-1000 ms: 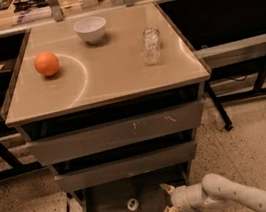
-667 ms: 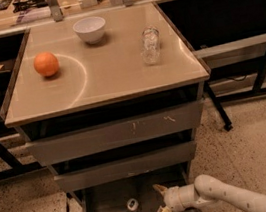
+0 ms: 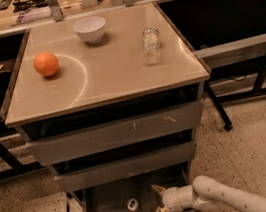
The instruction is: Pick redbull can from bottom drawer and place on counter
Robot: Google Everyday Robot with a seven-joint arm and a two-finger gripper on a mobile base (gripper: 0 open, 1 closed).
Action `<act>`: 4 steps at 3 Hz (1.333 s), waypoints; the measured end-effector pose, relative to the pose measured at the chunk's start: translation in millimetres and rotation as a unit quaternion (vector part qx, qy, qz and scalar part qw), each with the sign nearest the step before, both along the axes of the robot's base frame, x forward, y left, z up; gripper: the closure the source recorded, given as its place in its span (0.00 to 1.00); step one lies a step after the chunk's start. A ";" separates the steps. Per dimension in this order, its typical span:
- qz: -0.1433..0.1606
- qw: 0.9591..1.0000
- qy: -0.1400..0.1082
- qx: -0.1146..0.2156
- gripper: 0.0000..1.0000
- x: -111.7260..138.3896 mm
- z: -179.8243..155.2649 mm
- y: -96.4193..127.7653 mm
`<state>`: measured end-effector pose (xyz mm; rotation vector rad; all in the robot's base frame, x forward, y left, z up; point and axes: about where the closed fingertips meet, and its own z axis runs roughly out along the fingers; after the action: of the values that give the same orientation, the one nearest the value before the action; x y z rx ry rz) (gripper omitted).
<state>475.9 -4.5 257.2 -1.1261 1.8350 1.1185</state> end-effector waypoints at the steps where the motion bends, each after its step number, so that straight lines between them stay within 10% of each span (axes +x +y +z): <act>1: -0.001 1.000 -0.006 0.016 0.00 6.1 -7.2 11.6; 4: 0.001 0.999 -0.016 0.048 0.00 28.3 -32.0 36.7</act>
Offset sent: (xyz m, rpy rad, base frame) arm 0.0277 0.0304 -0.0252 0.0893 -0.0432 -0.0123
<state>504.3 32.2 225.2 -1.0840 1.7379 1.1695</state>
